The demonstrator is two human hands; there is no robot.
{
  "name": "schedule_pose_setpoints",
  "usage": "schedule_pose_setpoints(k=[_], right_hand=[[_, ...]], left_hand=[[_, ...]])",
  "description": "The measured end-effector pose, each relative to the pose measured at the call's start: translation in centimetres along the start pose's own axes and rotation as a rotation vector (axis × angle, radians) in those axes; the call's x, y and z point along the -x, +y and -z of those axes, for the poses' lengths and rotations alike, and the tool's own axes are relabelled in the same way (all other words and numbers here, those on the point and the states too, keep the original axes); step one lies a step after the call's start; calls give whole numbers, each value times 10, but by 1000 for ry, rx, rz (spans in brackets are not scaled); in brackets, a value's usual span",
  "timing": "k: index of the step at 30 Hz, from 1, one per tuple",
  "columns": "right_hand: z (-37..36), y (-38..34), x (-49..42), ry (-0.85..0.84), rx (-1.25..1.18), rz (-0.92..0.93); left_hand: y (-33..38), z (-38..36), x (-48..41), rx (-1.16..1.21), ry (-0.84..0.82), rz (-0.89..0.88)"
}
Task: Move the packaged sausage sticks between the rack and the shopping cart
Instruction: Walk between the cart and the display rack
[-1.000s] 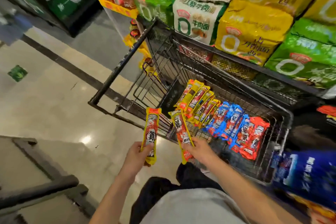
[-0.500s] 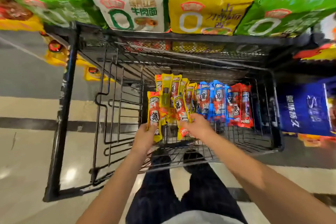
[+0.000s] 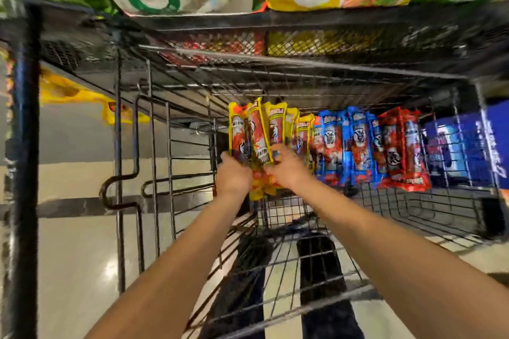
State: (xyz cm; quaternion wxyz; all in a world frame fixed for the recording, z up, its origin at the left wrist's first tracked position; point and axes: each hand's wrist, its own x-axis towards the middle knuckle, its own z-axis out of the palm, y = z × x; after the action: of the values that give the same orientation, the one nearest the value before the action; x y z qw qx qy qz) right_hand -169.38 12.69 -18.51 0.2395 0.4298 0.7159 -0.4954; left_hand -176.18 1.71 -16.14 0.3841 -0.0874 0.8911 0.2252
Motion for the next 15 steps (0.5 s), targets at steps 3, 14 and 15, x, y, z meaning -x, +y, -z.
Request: schedule_pose_setpoints(k=[3,14,15], right_hand=[[-16,7,-10,-27,-48,-10],[-26,18,-16,-15,7,118],[-24,21,-14,-31,19,128]], left_hand=[[-7,-9,-10,-55,22,-13],[-17,-35,-23,121,72,-15],[-15,-38,-19,84,105,-22]])
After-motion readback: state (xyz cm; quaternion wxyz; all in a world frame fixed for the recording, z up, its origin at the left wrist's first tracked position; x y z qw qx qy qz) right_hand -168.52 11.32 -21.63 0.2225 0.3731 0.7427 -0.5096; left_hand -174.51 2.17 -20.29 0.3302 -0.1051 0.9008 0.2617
